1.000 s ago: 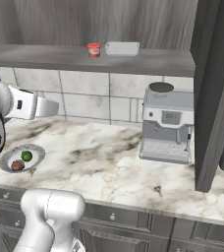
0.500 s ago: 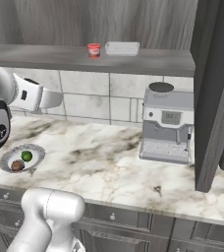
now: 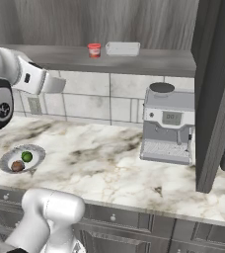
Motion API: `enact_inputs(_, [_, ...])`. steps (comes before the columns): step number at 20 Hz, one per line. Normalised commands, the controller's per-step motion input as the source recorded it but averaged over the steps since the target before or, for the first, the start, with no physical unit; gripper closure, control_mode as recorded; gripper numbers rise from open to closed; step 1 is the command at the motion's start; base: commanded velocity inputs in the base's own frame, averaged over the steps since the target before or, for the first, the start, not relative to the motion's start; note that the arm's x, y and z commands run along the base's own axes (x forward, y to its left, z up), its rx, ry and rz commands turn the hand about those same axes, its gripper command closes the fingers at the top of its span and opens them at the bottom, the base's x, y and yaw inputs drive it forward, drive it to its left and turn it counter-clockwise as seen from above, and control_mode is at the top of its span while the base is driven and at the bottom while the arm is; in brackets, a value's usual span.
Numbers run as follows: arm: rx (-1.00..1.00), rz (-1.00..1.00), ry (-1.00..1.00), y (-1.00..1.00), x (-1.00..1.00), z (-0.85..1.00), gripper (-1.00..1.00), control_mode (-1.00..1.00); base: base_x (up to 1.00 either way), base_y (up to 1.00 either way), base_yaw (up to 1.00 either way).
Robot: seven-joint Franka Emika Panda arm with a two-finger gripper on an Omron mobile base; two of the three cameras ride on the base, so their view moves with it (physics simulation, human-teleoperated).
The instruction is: Pick the avocado and bread from the counter and place them on the plate. Then pick the jam from the cabinet and place it next to the plate. Lastly close the cabinet door.
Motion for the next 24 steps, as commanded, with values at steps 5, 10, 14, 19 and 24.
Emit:
enact_inputs(5, [0.0, 0.0, 0.0, 0.0, 0.39, 0.17, -1.0, -1.0, 0.0, 0.0, 0.0])
enact_inputs(10, [0.0, 0.0, 0.0, 0.0, 0.41, 0.0, -1.0, -1.0, 0.0, 0.0, 0.0])
enact_inputs(14, [0.0, 0.0, 0.0, 0.0, 0.39, 0.0, -1.0, -1.0, 0.0, 0.0, 0.0])
enact_inputs(19, [0.0, 0.0, 0.0, 0.0, 0.38, 0.0, -1.0, -1.0, 0.0, 0.0, 0.0])
enact_inputs(24, [0.0, 0.0, 0.0, 0.0, 0.33, 0.0, -1.0, -1.0, 0.0, 0.0, 0.0])
